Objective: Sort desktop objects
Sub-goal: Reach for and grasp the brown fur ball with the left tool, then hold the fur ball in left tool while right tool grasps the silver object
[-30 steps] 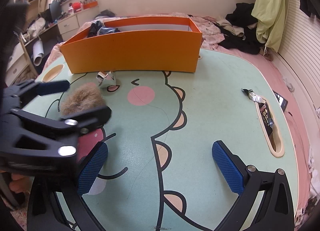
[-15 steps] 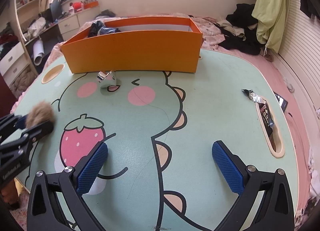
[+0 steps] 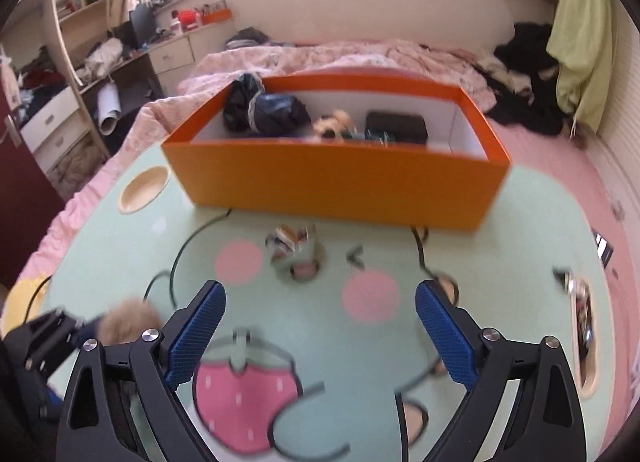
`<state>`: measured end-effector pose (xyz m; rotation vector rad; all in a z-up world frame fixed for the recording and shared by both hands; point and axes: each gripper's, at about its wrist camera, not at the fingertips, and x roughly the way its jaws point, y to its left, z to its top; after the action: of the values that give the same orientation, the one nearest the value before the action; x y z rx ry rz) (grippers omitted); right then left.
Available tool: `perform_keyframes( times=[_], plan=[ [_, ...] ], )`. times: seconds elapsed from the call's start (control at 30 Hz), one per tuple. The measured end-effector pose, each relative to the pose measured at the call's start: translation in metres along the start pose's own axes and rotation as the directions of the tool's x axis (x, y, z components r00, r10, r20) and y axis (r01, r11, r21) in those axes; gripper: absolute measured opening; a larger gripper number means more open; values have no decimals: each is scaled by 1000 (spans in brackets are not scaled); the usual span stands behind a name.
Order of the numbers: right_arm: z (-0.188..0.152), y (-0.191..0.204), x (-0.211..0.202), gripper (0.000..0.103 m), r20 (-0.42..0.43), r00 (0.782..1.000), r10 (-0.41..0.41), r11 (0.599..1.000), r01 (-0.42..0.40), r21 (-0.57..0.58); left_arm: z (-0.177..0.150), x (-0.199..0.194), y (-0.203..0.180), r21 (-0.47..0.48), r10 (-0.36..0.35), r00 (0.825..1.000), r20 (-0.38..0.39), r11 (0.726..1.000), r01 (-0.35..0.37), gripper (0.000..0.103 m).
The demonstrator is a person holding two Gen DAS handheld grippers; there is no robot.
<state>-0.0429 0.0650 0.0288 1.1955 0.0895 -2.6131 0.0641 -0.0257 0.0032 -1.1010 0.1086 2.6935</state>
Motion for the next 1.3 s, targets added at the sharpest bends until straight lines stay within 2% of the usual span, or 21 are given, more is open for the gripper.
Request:
perform_keyframes(
  times=[0.13,0.2,0.23,0.33,0.43,0.57,0.7,0.87,1.2,1.3],
  plan=[
    [21,10,25,81,-14,1000,-4,1000,4,-24,0,0,0,0,0,1000,0,1000,0,38],
    [21,9,41,28,-65,997,-33,999,31,-25,0,0,0,0,-1,1000,2,1000,1,38],
    [19,8,38,28,-43,999,-29,999,28,-23,0,0,0,0,-3,1000,2,1000,3,38],
    [5,10,18,28,-23,998,61,998,-62,-26,0,-1,0,-3,-6,1000,5,1000,6,38],
    [-16,13,-13,28,19,997,77,996,-76,-52,1,-1,0,-5,-10,1000,6,1000,10,38],
    [-40,10,-39,28,51,998,49,996,-45,-73,1,-2,-2,-4,-18,1000,1,1000,18,38],
    [-48,-5,-51,28,67,998,20,998,-16,-59,8,-7,-3,-8,-50,999,15,999,50,38],
    [-41,-7,-50,28,96,995,-35,997,42,-69,28,-11,-1,-43,-108,993,38,993,109,38],
    [-16,-12,-50,28,139,987,-83,992,95,-81,73,-6,-2,-21,-128,990,53,991,129,38],
    [1,-15,-48,28,161,981,-109,988,125,-93,100,0,0,13,-97,993,59,995,97,38]
  ],
)
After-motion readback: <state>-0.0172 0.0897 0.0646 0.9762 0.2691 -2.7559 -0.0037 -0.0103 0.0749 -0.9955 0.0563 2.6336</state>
